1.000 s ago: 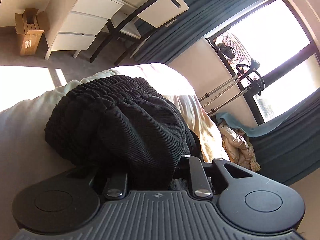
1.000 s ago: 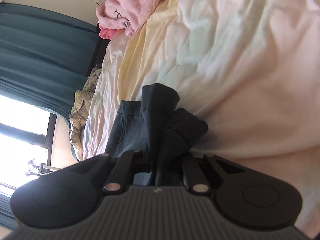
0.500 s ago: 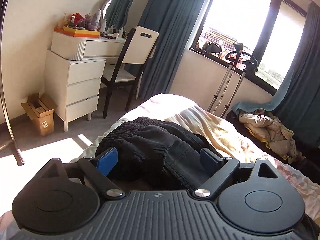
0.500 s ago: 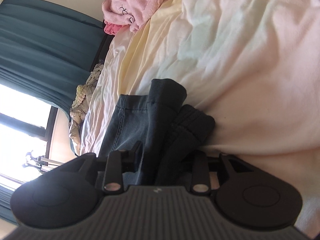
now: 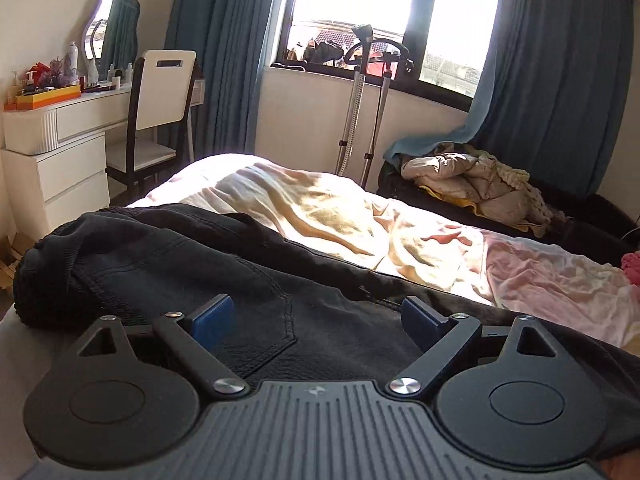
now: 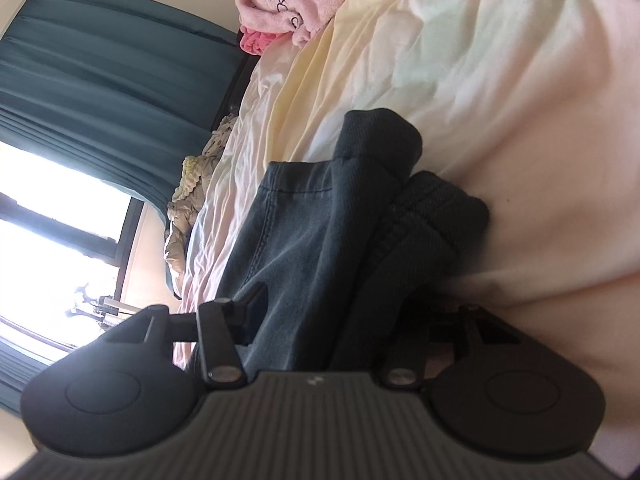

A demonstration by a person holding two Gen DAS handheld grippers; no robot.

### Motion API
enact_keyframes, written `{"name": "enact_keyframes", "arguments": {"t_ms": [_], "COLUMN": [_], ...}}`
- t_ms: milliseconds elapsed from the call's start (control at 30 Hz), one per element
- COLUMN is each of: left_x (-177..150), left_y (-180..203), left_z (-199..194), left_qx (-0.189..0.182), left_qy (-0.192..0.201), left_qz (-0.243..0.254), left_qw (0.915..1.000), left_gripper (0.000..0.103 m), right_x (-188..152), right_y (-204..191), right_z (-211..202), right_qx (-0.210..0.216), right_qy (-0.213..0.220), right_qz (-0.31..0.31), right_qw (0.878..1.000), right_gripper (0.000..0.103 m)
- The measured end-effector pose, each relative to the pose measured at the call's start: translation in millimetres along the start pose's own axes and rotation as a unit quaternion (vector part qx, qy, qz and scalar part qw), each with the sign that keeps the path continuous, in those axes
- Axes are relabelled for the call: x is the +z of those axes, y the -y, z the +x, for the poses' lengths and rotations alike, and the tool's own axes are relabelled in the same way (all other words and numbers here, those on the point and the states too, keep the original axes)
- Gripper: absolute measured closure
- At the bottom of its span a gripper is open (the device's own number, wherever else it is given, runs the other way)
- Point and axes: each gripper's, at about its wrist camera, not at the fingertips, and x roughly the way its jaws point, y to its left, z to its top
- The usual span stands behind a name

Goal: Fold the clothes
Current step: 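Open the left gripper and lay the cuffs down while the right gripper holds the leg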

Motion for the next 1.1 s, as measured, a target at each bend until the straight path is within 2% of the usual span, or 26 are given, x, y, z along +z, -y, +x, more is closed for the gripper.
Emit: {"name": "enact_keyframes", "arguments": {"t_ms": [200,267,433,500,533,567,633,833,933,1033,1100], "left_x": [-18,-23,-34,-34,-35,-35,-38,-46,-50,-53,-54], "left_y": [46,57,80,80,79,78,74,61,57,58,58], "left_z": [32,40,56,62,65,68,74,96,105,106,105], "left_qx": [-0.02,-0.026,-0.003,-0.015,-0.015,-0.015,-0.013,0.0,0.002,-0.001,-0.008], "left_qy": [-0.015,-0.016,0.009,0.004,0.001,-0.002,-0.006,-0.037,-0.056,-0.061,-0.068], "left_qz": [0.054,0.072,0.135,0.134,0.133,0.132,0.131,0.138,0.133,0.149,0.152], "left_qw": [0.9982,0.9969,0.9908,0.9908,0.991,0.9911,0.9913,0.9897,0.9896,0.987,0.9861], "left_gripper": [0.011,0.01,0.01,0.01,0.01,0.01,0.01,0.01,0.01,0.009,0.009], "right_x": [6,8,11,12,12,13,14,16,17,16,17], "right_y": [-8,-7,-1,-2,-3,-3,-6,-23,-19,-17,-21], "right_z": [10,13,26,28,28,27,24,9,7,8,10], "right_qx": [0.047,0.047,0.029,0.023,0.022,0.022,0.022,0.048,0.038,0.019,0.009], "right_qy": [0.009,0.011,0.012,0.016,0.017,0.021,0.03,0.056,0.053,0.051,0.049], "right_qz": [0.013,0.019,-0.002,0.001,0.005,0.006,0.003,-0.009,-0.004,-0.008,-0.03], "right_qw": [0.999,0.999,1.0,1.0,1.0,1.0,0.999,0.997,0.998,0.999,0.998], "right_gripper": [0.049,0.049,0.056,0.058,0.064,0.077,0.086,0.092,0.093,0.093,0.093]}}
